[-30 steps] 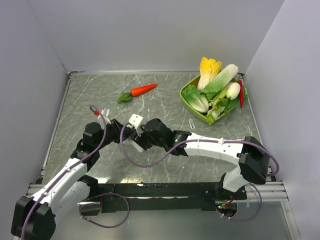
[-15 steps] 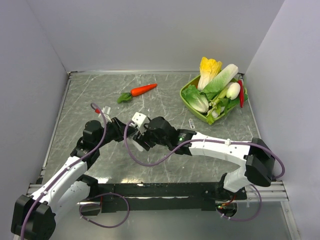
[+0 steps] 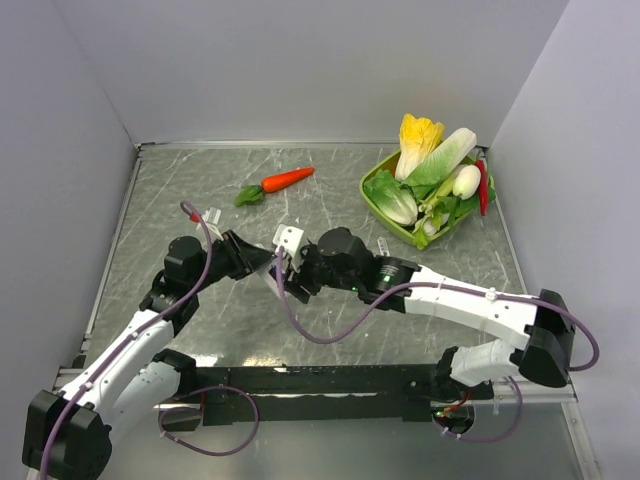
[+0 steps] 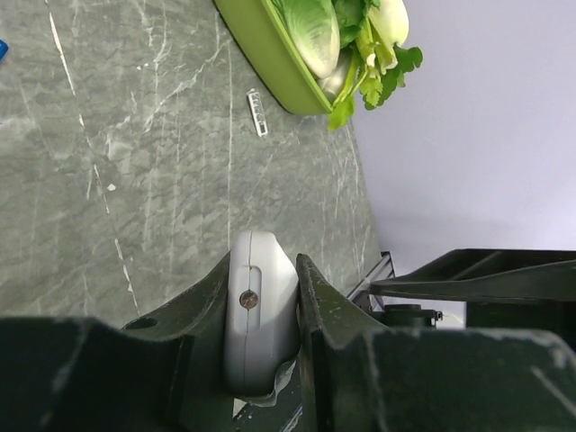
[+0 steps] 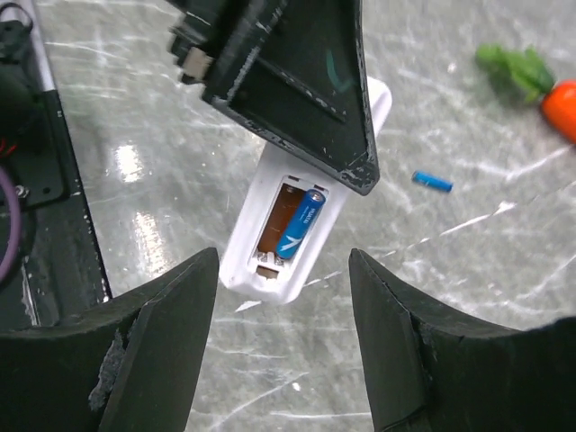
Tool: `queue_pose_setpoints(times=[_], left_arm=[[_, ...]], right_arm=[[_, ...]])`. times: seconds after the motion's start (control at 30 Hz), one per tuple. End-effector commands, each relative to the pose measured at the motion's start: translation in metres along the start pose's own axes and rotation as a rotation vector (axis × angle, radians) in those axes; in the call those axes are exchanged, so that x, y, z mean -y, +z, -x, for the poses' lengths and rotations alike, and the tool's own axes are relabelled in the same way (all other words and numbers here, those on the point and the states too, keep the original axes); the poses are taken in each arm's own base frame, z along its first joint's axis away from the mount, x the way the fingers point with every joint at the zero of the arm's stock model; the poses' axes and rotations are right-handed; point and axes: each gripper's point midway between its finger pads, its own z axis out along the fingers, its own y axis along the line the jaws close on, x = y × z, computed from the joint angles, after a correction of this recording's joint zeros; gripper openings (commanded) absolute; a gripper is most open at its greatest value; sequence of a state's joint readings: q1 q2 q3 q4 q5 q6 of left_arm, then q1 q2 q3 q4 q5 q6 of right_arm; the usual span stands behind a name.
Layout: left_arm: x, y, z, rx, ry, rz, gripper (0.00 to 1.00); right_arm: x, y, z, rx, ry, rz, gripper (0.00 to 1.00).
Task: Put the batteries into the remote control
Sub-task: Load the battery into the remote control.
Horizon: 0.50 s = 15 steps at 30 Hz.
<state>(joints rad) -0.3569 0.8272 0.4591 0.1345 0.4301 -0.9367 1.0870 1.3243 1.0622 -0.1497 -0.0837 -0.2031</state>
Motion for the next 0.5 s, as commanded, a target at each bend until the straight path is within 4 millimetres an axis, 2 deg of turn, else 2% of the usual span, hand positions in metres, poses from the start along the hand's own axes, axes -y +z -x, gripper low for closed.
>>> queue_pose_setpoints(times=[0.0,0.03,0.1,0.13,0.17,0.2,0.23,0.3,0.47], left_arm=[[0.026,-0.001,0.009,-0.012,0.043,-0.066,0.01],[0.027,-0.001,0.009,-0.016,0.045,-0.069,0.01],[0.028,0.0,0.008,-0.029,0.048,-0.071,0.01],[0.029,0.0,0.007,-0.039,0.048,-0.073,0.01],[0.029,0.0,0.006,-0.049,0.048,-0.074,0.01],[0.031,0.001,0.007,-0.054,0.047,-0.077,0.01],[0.032,0.001,0.006,-0.063,0.048,-0.08,0.01],[0.034,0.002,0.007,-0.07,0.047,-0.084,0.01],[0.041,0.003,0.005,-0.102,0.042,-0.113,0.01]], right_arm=[[0.013,-0.03,0.035,0.125,-0.116,0.043,0.67],[0.014,-0.037,0.041,0.155,-0.136,0.047,0.66],[0.01,-0.042,0.036,0.188,-0.233,0.112,0.66],[0.01,-0.047,0.045,0.241,-0.32,0.117,0.66],[0.006,-0.047,0.037,0.248,-0.353,0.143,0.66],[0.002,-0.049,0.039,0.278,-0.384,0.167,0.65],[0.006,-0.051,0.042,0.308,-0.42,0.164,0.65],[-0.003,-0.054,0.041,0.341,-0.458,0.249,0.59],[0.0,-0.047,0.042,0.356,-0.474,0.314,0.54]])
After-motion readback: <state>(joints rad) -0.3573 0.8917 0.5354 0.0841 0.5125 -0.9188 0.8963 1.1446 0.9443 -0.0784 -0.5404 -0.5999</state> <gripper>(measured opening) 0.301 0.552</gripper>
